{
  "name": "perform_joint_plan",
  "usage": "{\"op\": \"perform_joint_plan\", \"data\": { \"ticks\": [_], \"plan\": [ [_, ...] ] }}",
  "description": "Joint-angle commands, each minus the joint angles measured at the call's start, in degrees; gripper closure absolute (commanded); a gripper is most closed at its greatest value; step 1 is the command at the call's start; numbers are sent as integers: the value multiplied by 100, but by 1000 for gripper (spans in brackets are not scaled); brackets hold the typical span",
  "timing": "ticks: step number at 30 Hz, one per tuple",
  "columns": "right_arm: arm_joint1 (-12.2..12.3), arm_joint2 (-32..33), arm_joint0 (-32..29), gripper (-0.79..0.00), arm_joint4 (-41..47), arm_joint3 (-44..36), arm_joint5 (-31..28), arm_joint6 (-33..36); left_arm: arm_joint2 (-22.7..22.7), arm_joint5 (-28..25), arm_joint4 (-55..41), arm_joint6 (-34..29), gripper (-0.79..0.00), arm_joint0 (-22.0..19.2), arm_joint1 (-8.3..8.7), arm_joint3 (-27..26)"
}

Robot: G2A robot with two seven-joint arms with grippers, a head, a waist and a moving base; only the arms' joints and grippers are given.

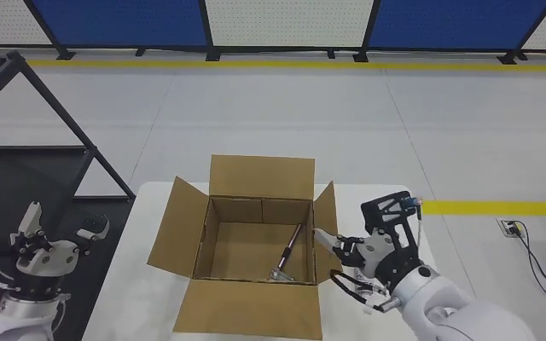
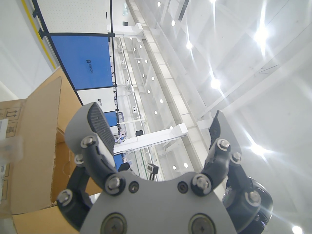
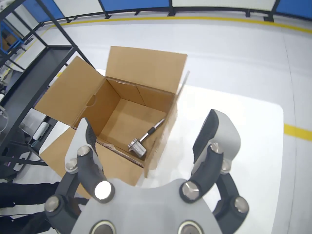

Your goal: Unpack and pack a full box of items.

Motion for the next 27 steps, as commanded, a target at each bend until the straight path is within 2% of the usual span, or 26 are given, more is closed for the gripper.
{"op": "perform_joint_plan", "data": {
  "ticks": [1,3,7,10,12,16,22,27],
  "plan": [
    [-49,-696,555,-785,-360,0,218,460,41,-59,62,-39,-785,60,-2,6],
    [-116,-1242,994,-785,-679,173,494,830,77,-120,64,-80,-785,123,-6,-2],
    [-336,-2225,1993,-785,-1089,1038,1118,1271,35,-255,16,-184,-785,257,-10,-19],
    [-520,-2672,2653,-785,-1318,1797,1579,1543,-42,-348,-85,-268,-785,351,-12,-23],
    [-651,-2825,2913,-785,-1228,2308,1716,1492,-97,-427,-165,-337,-785,409,-14,-31],
    [-914,-2839,3152,-785,-903,3237,1870,1338,-222,-527,-394,-531,-785,514,-16,-35],
    [-1273,-2740,3154,-785,-778,4481,2207,1002,-378,-515,-683,-751,-785,575,-10,9],
    [-1308,-2726,3162,-785,-798,4589,2197,1013,-387,-514,-694,-763,-785,576,-9,12]
  ]
}}
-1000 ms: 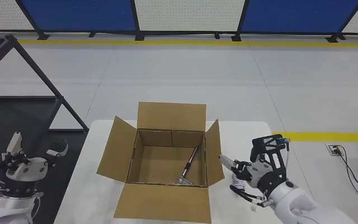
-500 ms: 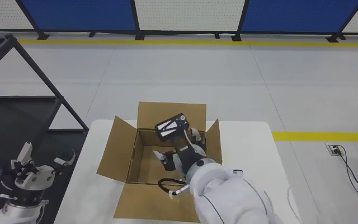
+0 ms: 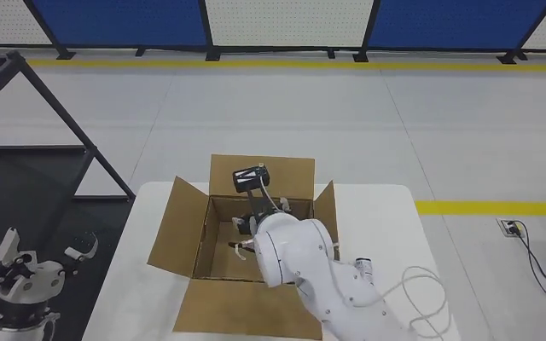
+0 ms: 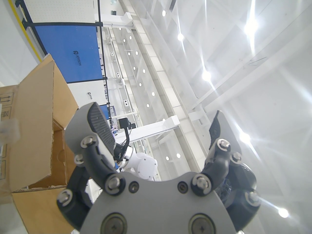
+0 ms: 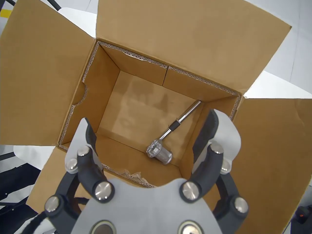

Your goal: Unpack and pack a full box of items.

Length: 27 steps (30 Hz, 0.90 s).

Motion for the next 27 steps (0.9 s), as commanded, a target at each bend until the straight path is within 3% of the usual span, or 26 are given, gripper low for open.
{"op": "perform_joint_plan", "data": {
  "ticks": [1,12,18,27],
  "plan": [
    [3,-2,-1,-785,-1,-11,-1,1,2,0,2,2,-785,0,0,-1],
    [-19,-26,-38,-785,60,137,-25,-61,2,0,2,2,-785,0,0,-1],
    [-381,26,578,-785,604,1827,37,-36,-73,321,-59,-162,-785,-36,33,12],
    [-1162,55,1580,-785,1350,4638,101,-99,-183,661,-120,-522,-785,-220,103,179]
  ]
}}
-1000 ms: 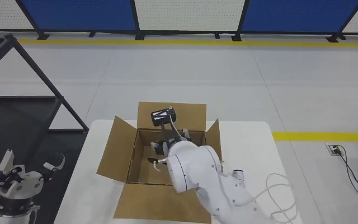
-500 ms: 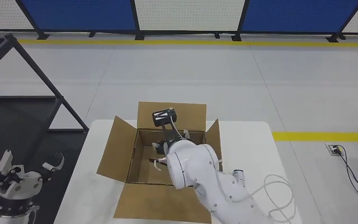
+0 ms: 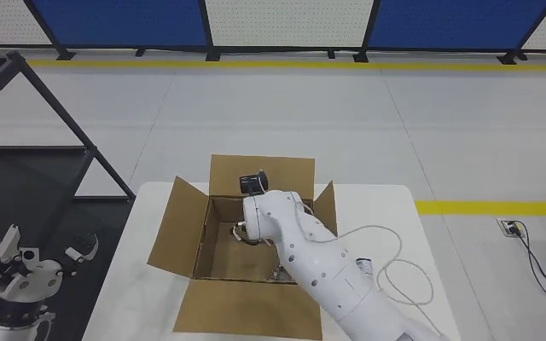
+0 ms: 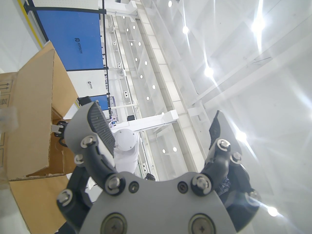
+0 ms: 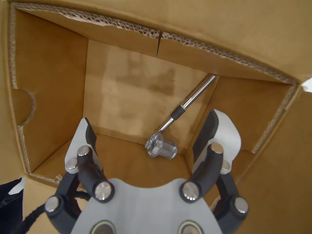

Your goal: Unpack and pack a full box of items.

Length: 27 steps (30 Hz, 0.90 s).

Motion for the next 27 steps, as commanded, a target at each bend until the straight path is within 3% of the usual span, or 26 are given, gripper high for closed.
{"op": "perform_joint_plan", "data": {
  "ticks": [1,8,21,27],
  "plan": [
    [-192,34,250,-785,219,805,95,-93,-16,60,7,-45,-785,-45,16,38],
    [-755,350,1063,-785,1497,2989,540,-538,5,144,29,-97,-785,-179,53,150],
    [-754,351,1039,-785,1500,2979,501,-582,136,36,95,1,-785,-169,59,130],
    [-618,278,809,-785,1198,3019,-806,-1011,136,36,95,1,-785,-169,59,130]
  ]
}}
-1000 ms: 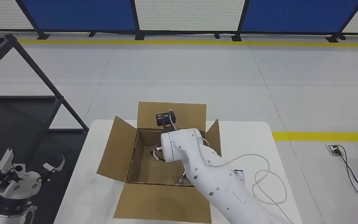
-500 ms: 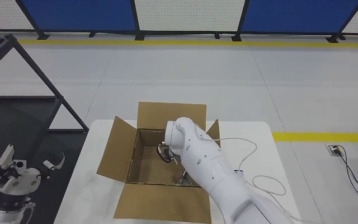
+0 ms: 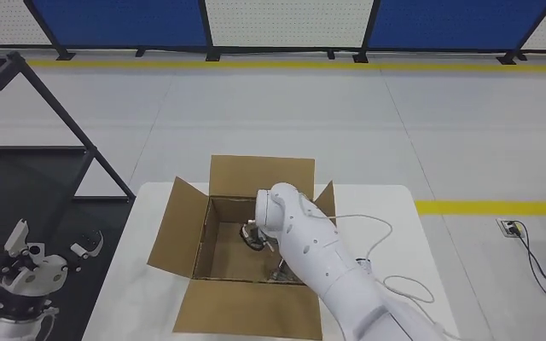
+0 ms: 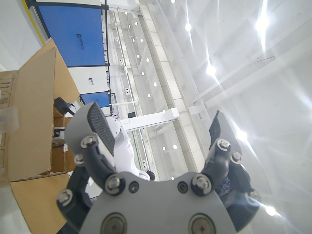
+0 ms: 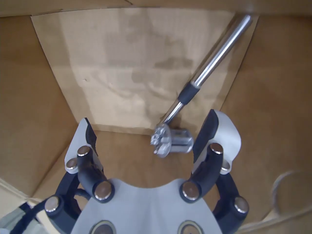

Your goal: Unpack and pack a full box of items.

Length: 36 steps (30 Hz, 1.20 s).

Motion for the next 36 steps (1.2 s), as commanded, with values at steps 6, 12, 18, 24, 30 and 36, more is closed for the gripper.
{"op": "perform_joint_plan", "data": {
  "ticks": [6,12,18,24,30,36],
  "plan": [
    [125,-129,-309,-785,-465,-68,-728,-441,0,0,0,0,-785,0,0,0],
    [214,-121,-484,-785,-621,-156,-847,-461,0,0,0,0,-785,0,0,0],
    [277,-189,-681,-785,-891,-433,-917,-324,0,0,0,0,-785,0,0,0],
    [376,-162,-901,-785,-1097,-847,-876,-261,0,0,0,0,-785,0,0,0],
    [507,-57,-1116,-785,-1275,-1274,-880,-93,0,0,0,0,-785,0,0,0],
    [617,49,-1306,-711,-1435,-1595,-912,110,0,0,0,0,-785,0,0,0]
  ]
}}
